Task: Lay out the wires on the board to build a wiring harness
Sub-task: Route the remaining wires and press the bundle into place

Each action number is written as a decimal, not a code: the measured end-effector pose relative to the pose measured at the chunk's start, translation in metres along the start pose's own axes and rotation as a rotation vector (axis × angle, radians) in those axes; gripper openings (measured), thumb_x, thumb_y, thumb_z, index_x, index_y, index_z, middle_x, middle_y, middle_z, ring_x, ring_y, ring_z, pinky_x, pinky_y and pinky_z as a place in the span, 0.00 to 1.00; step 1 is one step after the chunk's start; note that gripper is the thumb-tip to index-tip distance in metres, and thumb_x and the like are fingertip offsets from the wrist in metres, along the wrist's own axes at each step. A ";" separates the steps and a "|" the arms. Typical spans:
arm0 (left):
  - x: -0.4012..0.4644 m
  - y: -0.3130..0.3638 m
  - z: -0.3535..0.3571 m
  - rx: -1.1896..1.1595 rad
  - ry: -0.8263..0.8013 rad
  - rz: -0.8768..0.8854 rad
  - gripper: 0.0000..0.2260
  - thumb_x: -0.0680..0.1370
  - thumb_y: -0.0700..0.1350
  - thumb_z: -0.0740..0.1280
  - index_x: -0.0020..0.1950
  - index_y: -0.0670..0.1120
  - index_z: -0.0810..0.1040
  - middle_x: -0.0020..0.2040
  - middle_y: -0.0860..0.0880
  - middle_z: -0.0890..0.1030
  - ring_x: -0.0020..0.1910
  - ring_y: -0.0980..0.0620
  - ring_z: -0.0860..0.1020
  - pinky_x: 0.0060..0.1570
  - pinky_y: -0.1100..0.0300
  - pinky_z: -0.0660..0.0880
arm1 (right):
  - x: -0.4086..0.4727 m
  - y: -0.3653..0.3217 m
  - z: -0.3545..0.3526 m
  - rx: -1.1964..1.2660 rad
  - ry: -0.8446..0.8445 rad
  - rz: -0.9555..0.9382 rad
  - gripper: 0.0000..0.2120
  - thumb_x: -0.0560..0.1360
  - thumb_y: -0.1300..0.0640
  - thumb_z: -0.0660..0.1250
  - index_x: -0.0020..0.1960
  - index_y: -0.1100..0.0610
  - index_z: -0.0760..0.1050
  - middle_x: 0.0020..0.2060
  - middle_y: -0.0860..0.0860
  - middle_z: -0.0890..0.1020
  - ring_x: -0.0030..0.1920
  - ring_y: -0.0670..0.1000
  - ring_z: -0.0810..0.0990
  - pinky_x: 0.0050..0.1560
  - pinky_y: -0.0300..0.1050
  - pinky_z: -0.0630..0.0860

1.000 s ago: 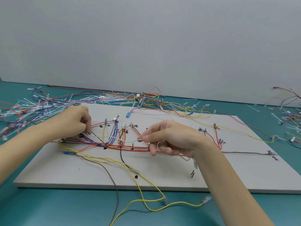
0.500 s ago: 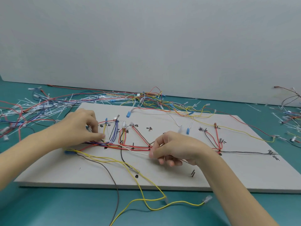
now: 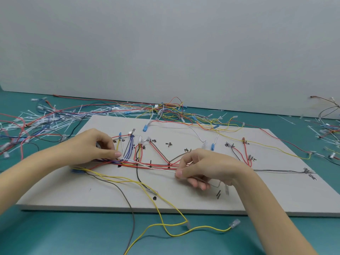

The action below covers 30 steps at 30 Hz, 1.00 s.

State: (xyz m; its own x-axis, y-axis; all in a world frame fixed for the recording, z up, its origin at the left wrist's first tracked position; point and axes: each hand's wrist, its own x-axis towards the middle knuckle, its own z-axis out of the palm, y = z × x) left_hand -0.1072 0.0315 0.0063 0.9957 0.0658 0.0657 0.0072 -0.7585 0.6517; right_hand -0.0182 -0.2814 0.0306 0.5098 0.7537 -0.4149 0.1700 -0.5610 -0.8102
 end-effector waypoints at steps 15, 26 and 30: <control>-0.003 -0.005 0.003 -0.046 0.043 0.007 0.13 0.61 0.62 0.73 0.34 0.54 0.84 0.33 0.53 0.83 0.29 0.62 0.75 0.31 0.73 0.69 | -0.024 0.018 -0.035 -0.061 0.055 -0.044 0.09 0.74 0.51 0.70 0.47 0.56 0.84 0.20 0.49 0.67 0.24 0.48 0.61 0.23 0.37 0.60; -0.002 -0.010 0.001 -0.113 -0.014 -0.004 0.31 0.53 0.77 0.69 0.36 0.52 0.84 0.35 0.49 0.83 0.29 0.60 0.73 0.32 0.69 0.69 | -0.045 0.026 -0.053 0.065 0.064 -0.010 0.14 0.81 0.61 0.58 0.52 0.59 0.84 0.29 0.48 0.64 0.31 0.48 0.60 0.31 0.37 0.59; -0.003 -0.007 0.001 -0.117 -0.033 -0.002 0.30 0.53 0.77 0.69 0.36 0.52 0.84 0.36 0.50 0.83 0.31 0.61 0.75 0.33 0.70 0.70 | -0.045 0.023 -0.050 0.117 0.121 0.014 0.18 0.80 0.60 0.56 0.48 0.62 0.84 0.31 0.49 0.61 0.31 0.48 0.59 0.32 0.38 0.60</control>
State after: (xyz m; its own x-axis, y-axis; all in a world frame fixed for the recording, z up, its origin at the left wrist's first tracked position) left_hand -0.1103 0.0362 0.0005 0.9982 0.0445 0.0411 -0.0002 -0.6773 0.7357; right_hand 0.0055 -0.3452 0.0515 0.6104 0.6954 -0.3792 0.0667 -0.5222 -0.8502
